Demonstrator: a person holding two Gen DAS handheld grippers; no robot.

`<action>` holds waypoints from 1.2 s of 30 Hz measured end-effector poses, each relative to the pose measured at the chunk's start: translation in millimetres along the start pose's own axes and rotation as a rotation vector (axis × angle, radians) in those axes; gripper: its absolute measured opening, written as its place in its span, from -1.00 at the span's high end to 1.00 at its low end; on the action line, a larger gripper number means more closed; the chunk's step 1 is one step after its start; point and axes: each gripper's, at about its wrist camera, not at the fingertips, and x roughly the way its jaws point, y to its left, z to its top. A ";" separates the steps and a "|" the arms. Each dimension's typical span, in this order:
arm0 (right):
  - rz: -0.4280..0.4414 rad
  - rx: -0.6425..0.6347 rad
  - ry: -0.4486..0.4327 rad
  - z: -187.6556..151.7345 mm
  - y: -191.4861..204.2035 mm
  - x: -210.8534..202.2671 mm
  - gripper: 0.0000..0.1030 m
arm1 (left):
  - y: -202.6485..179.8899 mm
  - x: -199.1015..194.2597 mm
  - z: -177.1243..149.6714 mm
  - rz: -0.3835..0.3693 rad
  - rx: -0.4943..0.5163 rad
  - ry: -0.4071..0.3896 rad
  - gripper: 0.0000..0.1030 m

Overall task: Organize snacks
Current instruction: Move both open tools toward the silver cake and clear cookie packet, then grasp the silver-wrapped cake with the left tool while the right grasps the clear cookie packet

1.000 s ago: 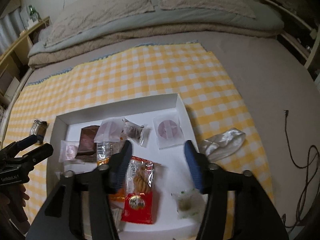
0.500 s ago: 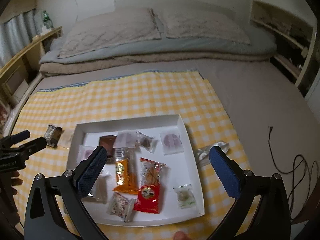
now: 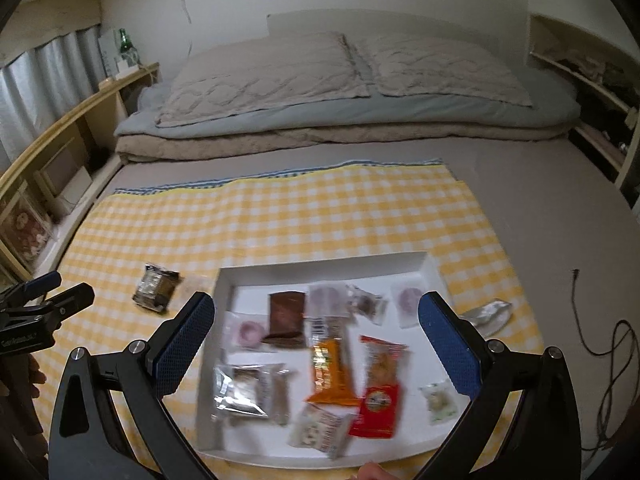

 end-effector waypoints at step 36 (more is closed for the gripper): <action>0.220 0.114 0.288 19.6 123.2 179.6 -0.56 | 56.3 265.2 14.9 0.135 0.150 0.277 -0.62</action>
